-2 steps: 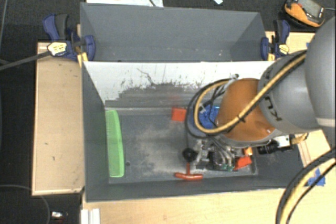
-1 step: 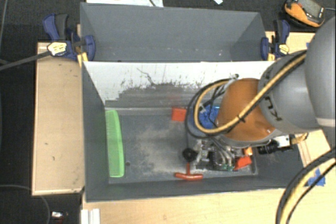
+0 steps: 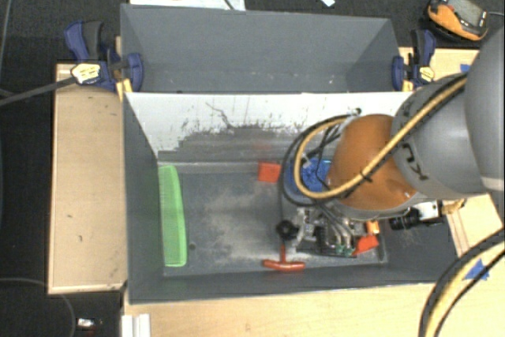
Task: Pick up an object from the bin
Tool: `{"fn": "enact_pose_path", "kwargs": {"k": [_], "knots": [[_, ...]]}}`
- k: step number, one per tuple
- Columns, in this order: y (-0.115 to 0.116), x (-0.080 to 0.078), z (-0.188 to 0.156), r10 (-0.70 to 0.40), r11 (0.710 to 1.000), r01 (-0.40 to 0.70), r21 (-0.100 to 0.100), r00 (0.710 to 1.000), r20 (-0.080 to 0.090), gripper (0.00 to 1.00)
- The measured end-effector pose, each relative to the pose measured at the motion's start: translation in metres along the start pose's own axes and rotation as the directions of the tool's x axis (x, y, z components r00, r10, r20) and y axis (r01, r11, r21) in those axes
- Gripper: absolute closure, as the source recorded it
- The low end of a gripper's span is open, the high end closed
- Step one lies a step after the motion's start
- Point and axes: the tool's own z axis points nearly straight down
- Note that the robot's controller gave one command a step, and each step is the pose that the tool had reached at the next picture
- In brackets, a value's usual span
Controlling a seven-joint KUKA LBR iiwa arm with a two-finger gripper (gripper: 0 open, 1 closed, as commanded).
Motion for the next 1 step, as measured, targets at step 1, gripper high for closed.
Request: {"fn": "enact_pose_path", "kwargs": {"k": [1], "knots": [[0.0,-0.0004,-0.0151,-0.001,1.0,0.001,0.0,1.0,0.001,1.0]]}}
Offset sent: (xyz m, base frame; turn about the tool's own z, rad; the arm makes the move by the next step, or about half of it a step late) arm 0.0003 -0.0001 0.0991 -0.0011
